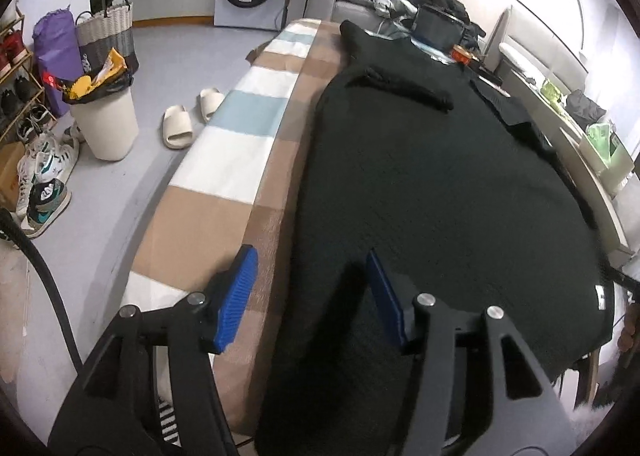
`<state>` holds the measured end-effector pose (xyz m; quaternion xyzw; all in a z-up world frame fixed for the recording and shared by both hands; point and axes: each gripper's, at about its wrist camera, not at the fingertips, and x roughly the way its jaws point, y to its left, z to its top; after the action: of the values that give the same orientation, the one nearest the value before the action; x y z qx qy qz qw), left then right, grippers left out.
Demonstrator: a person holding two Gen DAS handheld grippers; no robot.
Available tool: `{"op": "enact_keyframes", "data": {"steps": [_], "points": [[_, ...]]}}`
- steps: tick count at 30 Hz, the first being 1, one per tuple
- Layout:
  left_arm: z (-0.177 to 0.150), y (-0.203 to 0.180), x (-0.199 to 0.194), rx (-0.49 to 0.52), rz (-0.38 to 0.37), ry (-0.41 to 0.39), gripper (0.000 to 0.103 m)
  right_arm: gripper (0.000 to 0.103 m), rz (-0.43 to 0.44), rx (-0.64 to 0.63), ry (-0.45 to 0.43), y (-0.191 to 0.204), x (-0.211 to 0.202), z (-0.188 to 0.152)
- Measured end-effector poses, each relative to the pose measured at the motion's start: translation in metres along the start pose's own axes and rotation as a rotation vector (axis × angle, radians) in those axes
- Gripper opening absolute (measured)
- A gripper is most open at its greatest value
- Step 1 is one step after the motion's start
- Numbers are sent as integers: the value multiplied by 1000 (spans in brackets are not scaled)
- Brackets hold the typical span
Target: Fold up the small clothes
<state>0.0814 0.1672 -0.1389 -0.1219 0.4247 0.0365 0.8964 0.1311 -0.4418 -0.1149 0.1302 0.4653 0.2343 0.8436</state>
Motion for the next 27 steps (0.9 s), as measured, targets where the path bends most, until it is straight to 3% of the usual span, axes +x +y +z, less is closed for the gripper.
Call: {"op": "enact_keyframes", "data": {"steps": [2, 4, 6, 7, 8, 9, 10, 15, 20, 27], "points": [[1, -4, 2, 7, 8, -5, 53, 41, 15, -15, -7, 5, 3, -2], [2, -10, 6, 33, 21, -5, 44, 41, 27, -19, -14, 8, 6, -2], [2, -16, 8, 62, 13, 0, 23, 36, 26, -20, -18, 11, 7, -3], [1, -20, 9, 79, 6, 3, 17, 32, 21, -26, -23, 13, 6, -4], [0, -22, 9, 89, -2, 5, 8, 22, 10, -35, -35, 15, 6, -4], [0, -24, 10, 98, -11, 2, 8, 12, -7, -49, -43, 17, 6, -5], [0, -24, 10, 96, -5, -2, 7, 9, -22, -62, -52, 19, 7, -5], [5, -22, -3, 59, -60, -57, 6, 6, -32, -98, -155, 27, -6, -3], [14, -22, -30, 12, -178, -107, 6, 6, 101, -66, -269, 28, -28, 2], [24, -28, -63, 19, -232, -174, 6, 6, 293, 6, -357, 24, -45, 11]]}}
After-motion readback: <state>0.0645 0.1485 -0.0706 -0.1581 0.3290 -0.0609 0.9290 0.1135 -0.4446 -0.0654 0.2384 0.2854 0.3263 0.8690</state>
